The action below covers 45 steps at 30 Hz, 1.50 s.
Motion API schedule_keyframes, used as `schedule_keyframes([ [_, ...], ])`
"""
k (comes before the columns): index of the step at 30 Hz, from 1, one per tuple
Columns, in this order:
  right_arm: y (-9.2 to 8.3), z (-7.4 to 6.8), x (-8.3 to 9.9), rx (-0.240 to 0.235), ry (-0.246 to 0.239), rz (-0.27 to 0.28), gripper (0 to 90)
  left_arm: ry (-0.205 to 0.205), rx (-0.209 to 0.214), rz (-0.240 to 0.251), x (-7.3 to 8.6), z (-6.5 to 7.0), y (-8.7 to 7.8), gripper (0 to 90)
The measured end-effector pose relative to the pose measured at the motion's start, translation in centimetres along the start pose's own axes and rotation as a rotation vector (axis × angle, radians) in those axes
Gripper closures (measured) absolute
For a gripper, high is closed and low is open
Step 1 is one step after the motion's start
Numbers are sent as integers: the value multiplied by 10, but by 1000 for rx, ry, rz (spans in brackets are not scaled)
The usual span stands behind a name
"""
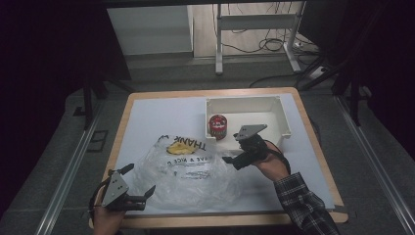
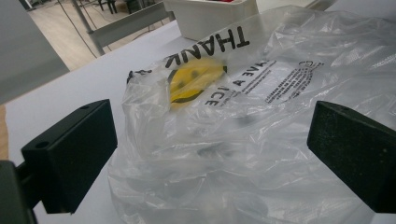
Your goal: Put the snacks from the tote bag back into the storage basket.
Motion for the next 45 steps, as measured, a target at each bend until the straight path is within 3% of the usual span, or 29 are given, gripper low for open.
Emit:
schedule_keyframes([
  [9,-10,1,2,7,20,40,58,-2,0,-1,0,0,0,14],
  [28,-28,6,23,31,63,50,58,-14,7,7,0,-1,0,12],
  [37,-38,6,31,20,94,90,42,-35,19,-2,2,-2,1,3],
  [45,-51,5,39,19,107,122,28,-49,26,23,1,-3,0,0],
])
Point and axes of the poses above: each handheld gripper's, and its own axes: y roughly forward along the jaws, x roughly out of its underside, z roughly to its right, the point moved 5 cm from there along y, roughly forward along the jaws, and after that the axes turned 9 degrees about x, right-handed, at the moved point
